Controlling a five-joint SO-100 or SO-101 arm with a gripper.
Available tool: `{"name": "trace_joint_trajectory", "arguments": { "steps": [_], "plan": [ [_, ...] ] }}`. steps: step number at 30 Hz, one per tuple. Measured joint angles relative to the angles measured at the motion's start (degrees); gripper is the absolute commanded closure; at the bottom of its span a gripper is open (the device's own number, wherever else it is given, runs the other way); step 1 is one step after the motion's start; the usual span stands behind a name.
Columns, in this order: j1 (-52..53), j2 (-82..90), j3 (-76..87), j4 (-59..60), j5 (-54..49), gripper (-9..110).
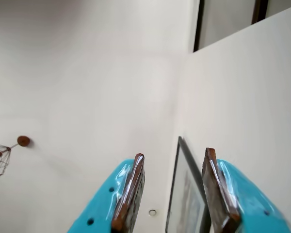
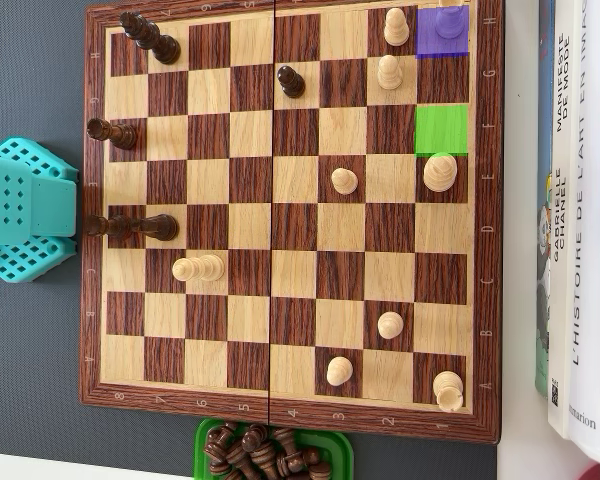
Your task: Play chess
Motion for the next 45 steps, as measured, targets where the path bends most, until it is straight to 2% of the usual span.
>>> {"name": "trace_joint_trajectory", "arguments": {
  "steps": [16,27,37,45],
  "plan": [
    [-0.97,0.0,-1.49,29.18,0.0,84],
    [-3.69,-1.05,-2.81,57.22,0.0,84],
    [-5.54,-0.97,-13.45,92.81,0.0,84],
    [-8.09,-0.97,-21.97,130.61,0.18,84]
  ]
}}
